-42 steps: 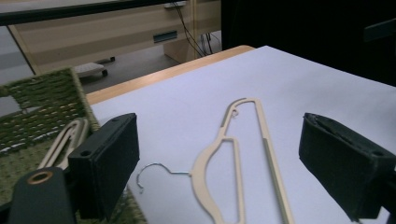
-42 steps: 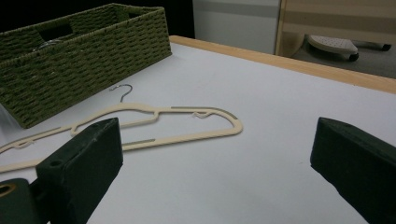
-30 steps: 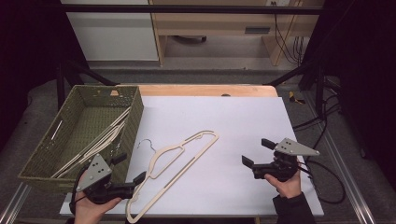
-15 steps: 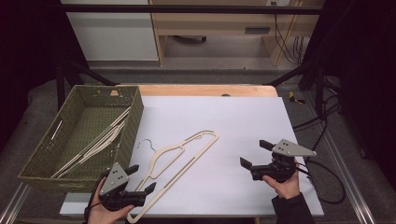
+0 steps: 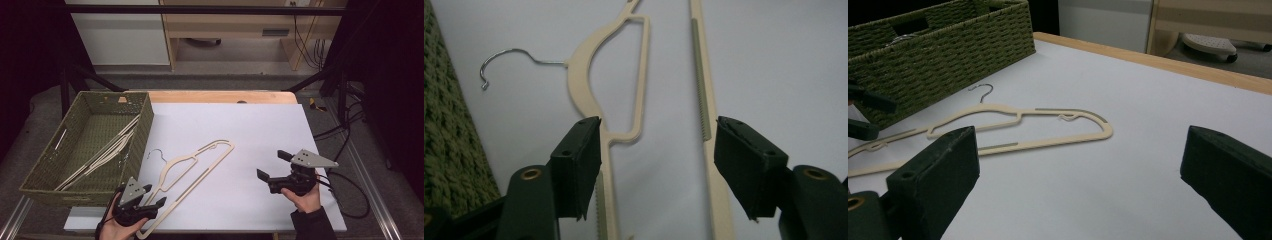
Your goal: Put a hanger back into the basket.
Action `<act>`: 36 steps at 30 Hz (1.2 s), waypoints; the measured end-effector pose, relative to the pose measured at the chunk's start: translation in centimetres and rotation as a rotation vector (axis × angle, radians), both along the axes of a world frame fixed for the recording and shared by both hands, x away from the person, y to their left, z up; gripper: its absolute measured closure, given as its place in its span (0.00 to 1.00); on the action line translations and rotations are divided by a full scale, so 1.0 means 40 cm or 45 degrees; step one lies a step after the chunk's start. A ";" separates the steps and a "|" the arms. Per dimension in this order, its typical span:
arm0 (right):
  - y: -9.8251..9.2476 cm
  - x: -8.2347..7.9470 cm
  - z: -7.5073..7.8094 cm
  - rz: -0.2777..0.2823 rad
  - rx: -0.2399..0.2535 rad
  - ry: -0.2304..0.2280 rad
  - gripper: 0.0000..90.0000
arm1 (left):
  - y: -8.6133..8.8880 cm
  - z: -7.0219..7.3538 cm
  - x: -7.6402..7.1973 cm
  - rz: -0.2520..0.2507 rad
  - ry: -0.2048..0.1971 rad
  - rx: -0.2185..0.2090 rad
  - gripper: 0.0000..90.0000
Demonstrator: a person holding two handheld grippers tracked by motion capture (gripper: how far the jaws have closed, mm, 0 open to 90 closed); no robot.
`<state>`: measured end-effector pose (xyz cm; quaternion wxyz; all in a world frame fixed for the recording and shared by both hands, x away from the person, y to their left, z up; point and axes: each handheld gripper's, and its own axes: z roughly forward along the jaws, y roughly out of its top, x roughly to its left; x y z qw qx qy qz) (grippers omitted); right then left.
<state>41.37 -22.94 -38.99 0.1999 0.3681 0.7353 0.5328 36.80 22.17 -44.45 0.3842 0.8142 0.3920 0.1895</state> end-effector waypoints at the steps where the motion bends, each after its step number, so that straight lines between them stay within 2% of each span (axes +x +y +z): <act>1: 0.000 0.000 0.000 -0.001 -0.001 0.000 0.03 | -0.002 -0.006 0.000 0.026 -0.001 0.032 0.41; 4: 0.001 0.000 -0.001 0.001 0.000 0.002 0.03 | -0.001 -0.018 0.004 0.069 0.021 0.091 0.43; 11: 0.001 0.000 -0.001 0.008 -0.006 0.006 0.03 | -0.003 -0.043 0.015 0.112 0.086 0.151 0.53; 14: 0.002 0.000 -0.001 0.001 0.000 0.007 0.03 | -0.004 -0.052 0.018 0.150 0.077 0.205 0.57; 19: 0.002 0.000 -0.002 0.009 -0.005 0.007 0.03 | -0.006 -0.060 0.017 0.172 0.117 0.222 0.62; 21: 0.004 0.000 -0.002 0.004 -0.001 0.008 0.03 | -0.002 -0.062 0.020 0.199 0.138 0.208 0.63; 27: 0.004 0.000 -0.002 0.004 -0.001 0.009 0.03 | 0.003 -0.062 0.024 0.211 0.199 0.160 0.71; 30: 0.005 0.001 -0.003 0.006 -0.003 0.008 0.03 | 0.003 -0.061 0.025 0.220 0.213 0.159 0.72; 31: 0.007 0.002 -0.004 0.007 -0.001 0.010 0.03 | 0.002 -0.062 0.026 0.232 0.211 0.141 0.72; 35: 0.010 0.004 -0.006 0.015 -0.007 0.020 0.03 | 0.000 -0.058 0.027 0.233 0.234 0.167 0.76; 36: 0.012 0.005 -0.007 0.016 -0.006 0.027 0.03 | 0.001 -0.057 0.027 0.234 0.234 0.169 0.80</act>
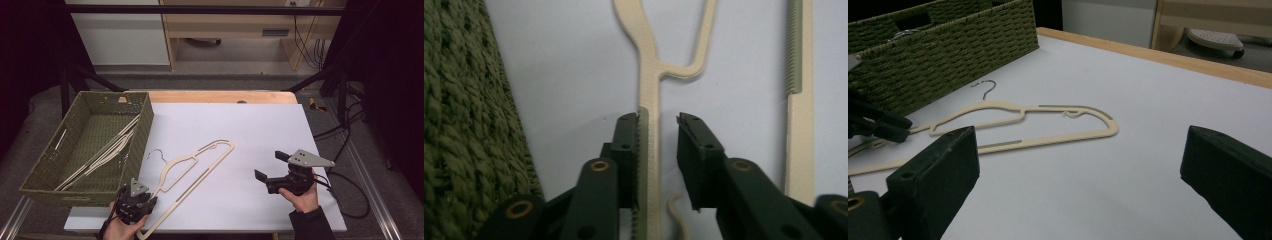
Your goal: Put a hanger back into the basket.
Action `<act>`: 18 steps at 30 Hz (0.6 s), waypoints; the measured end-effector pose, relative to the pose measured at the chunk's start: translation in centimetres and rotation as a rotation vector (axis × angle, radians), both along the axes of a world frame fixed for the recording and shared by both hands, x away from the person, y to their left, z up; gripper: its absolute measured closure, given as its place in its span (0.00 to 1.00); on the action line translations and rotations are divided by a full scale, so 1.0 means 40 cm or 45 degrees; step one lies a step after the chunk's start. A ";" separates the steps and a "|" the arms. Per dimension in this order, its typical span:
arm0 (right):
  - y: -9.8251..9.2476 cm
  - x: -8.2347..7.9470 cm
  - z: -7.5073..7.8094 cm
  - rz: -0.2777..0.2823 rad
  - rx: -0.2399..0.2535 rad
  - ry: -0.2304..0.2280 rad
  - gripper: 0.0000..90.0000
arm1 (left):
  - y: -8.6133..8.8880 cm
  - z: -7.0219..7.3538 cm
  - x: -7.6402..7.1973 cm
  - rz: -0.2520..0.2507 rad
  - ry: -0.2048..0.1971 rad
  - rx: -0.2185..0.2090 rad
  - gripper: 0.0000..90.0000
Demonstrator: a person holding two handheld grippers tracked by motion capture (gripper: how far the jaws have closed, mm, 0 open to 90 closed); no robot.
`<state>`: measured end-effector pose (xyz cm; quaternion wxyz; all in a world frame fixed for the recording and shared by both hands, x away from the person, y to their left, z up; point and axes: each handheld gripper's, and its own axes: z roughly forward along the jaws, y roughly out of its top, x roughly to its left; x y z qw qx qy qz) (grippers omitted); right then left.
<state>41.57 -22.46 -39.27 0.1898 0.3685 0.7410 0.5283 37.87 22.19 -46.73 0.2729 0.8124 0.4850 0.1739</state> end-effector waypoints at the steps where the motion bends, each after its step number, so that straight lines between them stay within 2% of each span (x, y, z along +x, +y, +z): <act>1: 0.001 0.001 -0.001 0.008 -0.004 -0.001 0.03 | 0.001 0.000 0.000 -0.002 -0.002 0.001 0.83; 3: 0.006 0.003 -0.003 0.007 -0.003 0.004 0.03 | 0.004 0.001 0.001 -0.008 0.002 -0.007 0.88; 8: 0.027 0.012 -0.005 0.033 -0.014 0.012 0.04 | 0.004 0.001 -0.001 -0.021 -0.008 -0.005 0.88; 12: 0.061 0.022 -0.005 0.069 -0.021 0.016 0.04 | 0.003 0.005 -0.009 -0.041 -0.033 -0.011 0.88; 18: 0.125 0.034 0.002 0.135 -0.038 0.012 0.04 | -0.002 0.035 -0.026 -0.049 -0.117 -0.019 0.88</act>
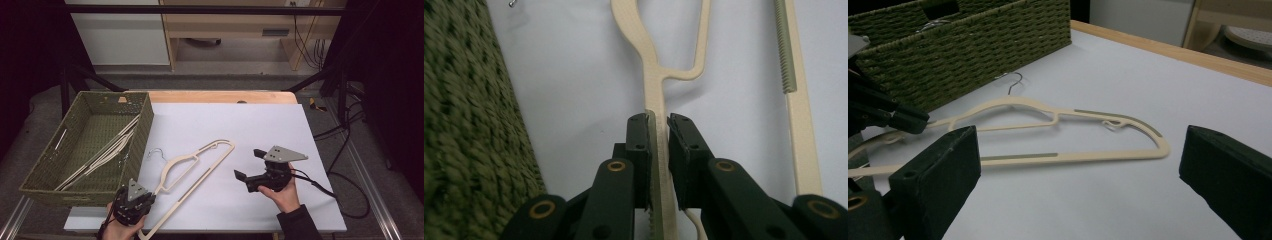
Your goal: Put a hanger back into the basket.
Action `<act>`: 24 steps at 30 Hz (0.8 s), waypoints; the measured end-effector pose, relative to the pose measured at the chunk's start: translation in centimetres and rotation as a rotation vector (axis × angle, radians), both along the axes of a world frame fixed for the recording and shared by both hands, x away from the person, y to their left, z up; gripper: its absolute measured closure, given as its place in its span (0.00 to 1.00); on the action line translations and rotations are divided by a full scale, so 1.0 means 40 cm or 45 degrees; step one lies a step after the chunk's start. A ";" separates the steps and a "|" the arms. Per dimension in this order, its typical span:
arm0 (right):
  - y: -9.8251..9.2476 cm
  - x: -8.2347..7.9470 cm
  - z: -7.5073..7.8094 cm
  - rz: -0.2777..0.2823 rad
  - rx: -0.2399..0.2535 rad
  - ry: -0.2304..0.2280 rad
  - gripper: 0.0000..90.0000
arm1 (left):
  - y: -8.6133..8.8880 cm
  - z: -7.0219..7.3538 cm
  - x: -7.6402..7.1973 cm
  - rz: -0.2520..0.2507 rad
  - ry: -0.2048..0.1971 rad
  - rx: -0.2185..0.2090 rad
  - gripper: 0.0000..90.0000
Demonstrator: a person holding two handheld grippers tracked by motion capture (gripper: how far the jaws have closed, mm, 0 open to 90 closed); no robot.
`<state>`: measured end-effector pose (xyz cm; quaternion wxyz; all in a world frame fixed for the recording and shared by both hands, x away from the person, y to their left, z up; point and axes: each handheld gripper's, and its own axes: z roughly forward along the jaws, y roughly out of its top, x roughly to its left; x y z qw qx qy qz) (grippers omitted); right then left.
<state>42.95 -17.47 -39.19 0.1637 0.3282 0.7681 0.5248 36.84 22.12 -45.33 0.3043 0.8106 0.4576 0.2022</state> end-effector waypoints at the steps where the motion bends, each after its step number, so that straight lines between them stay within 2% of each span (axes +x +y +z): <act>1: 0.011 0.002 0.001 0.011 0.001 0.001 0.04 | 0.000 0.004 -0.002 0.000 -0.007 0.000 0.88; 9: 0.096 0.028 0.004 0.066 0.015 0.017 0.07 | -0.008 0.048 -0.018 -0.008 -0.106 0.005 0.88; 13: 0.150 0.048 0.002 0.089 0.026 0.026 0.09 | -0.011 0.062 -0.021 -0.011 -0.136 0.010 0.88; 18: 0.224 0.080 -0.003 0.101 0.054 0.041 0.12 | -0.015 0.072 -0.024 -0.015 -0.154 0.016 0.88; 24: 0.321 0.127 -0.019 0.129 0.029 0.078 0.14 | -0.015 0.076 -0.023 -0.018 -0.154 0.020 0.88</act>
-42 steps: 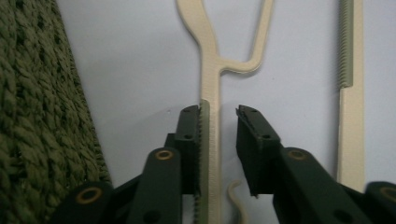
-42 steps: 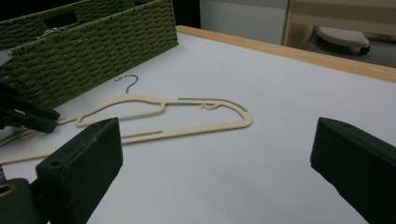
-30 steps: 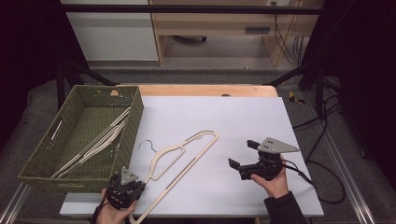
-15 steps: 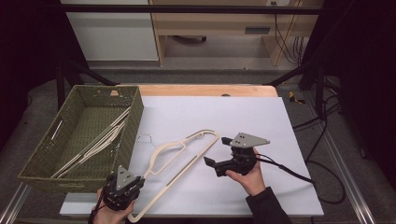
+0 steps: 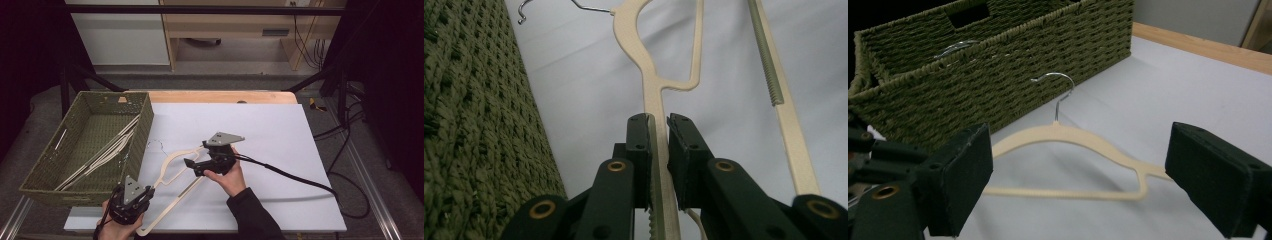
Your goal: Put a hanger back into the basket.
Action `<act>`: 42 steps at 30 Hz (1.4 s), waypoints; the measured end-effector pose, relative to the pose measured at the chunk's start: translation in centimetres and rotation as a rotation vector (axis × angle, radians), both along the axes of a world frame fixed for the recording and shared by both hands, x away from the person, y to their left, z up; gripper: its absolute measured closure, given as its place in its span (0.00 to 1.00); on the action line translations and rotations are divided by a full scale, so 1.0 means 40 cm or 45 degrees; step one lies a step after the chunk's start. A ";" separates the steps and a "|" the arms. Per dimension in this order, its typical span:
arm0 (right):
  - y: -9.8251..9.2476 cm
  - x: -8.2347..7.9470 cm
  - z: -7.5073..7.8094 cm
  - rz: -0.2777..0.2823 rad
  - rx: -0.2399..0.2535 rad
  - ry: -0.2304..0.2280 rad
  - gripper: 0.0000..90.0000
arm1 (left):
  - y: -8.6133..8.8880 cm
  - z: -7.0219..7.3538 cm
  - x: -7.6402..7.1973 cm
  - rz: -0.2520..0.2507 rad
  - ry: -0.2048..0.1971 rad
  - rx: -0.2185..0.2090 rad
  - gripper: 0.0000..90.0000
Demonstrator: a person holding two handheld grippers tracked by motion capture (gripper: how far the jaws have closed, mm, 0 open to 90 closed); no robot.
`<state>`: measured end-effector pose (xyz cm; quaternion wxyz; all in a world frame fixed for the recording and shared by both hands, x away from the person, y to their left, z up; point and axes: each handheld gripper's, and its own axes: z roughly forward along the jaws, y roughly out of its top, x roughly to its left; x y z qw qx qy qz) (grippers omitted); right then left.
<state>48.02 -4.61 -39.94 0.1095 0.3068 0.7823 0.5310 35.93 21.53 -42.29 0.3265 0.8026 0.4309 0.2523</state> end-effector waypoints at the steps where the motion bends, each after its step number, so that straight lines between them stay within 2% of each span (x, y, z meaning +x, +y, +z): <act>1: 0.018 0.010 -0.002 -0.001 0.004 0.010 0.15 | 0.000 0.000 0.000 -0.003 0.001 0.003 0.88; 5: 0.061 0.037 -0.005 -0.006 -0.006 0.015 0.16 | 0.000 0.002 0.000 -0.001 -0.002 -0.002 0.88; 7: 0.075 0.048 -0.006 -0.007 0.006 0.028 0.17 | -0.002 0.001 -0.002 -0.001 0.019 -0.019 0.88; 10: 0.097 0.066 -0.010 -0.012 -0.021 0.029 0.20 | 0.000 0.002 0.000 0.000 0.000 -0.001 0.88; 22: 0.163 0.111 -0.028 0.004 -0.085 0.065 0.28 | 0.001 0.002 0.000 -0.004 -0.001 -0.008 0.88; 29: 0.208 0.126 -0.043 0.022 -0.141 0.089 0.36 | 0.001 0.001 0.000 -0.005 0.001 -0.004 0.88; 37: 0.265 0.138 -0.076 0.048 -0.234 0.103 0.45 | 0.000 -0.002 0.001 -0.007 0.004 0.003 0.88; 42: 0.278 0.149 -0.101 0.035 -0.253 0.141 0.57 | 0.000 -0.005 0.002 -0.008 0.007 0.006 0.88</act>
